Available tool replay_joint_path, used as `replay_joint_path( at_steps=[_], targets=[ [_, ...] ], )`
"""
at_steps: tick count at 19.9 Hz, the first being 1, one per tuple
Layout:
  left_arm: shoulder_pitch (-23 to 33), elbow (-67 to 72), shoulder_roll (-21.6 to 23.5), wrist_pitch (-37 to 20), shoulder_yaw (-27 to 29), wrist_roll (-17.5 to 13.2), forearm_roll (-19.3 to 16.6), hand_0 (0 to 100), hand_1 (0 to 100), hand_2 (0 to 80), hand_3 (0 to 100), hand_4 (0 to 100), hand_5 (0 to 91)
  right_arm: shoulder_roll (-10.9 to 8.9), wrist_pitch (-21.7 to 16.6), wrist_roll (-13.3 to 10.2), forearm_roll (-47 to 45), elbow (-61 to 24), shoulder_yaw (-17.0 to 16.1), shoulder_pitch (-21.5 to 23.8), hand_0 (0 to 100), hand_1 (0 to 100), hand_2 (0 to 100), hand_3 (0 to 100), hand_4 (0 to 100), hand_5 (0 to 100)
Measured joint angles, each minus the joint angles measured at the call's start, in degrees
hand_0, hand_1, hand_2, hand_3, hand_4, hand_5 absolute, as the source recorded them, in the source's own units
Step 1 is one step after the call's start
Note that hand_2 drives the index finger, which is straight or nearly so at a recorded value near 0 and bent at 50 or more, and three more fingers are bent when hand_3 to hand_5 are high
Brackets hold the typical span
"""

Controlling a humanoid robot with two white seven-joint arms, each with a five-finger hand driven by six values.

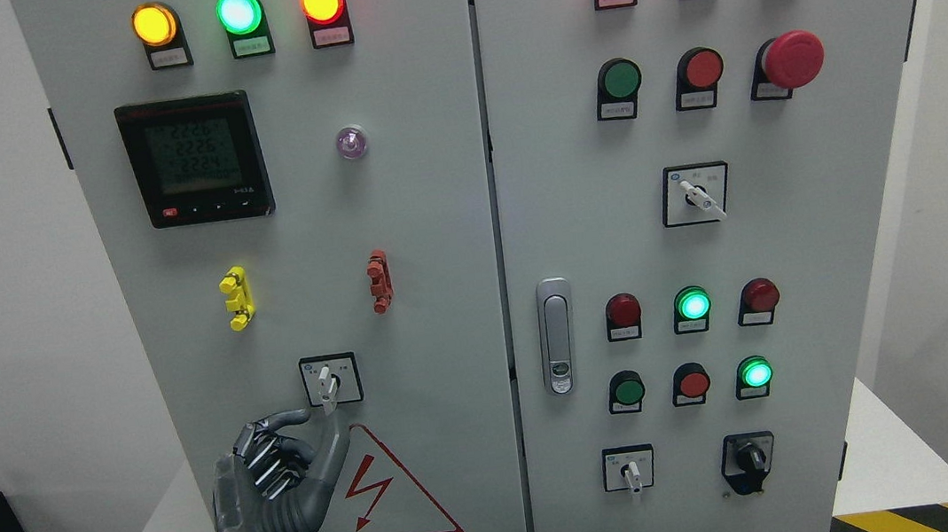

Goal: Turn on light switch 1

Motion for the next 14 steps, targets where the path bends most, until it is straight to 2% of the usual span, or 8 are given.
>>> replay_joint_path(
  at_steps=[14],
  targets=[
    [-1.72,0.77,-0.22,1.59,0.09,-0.01,-0.06,13,71,51.8,88,94,87.8,0.0,0.0,0.0,0.0,0.0,0.0,0.0,31,0,0,0,0,0]
  ],
)
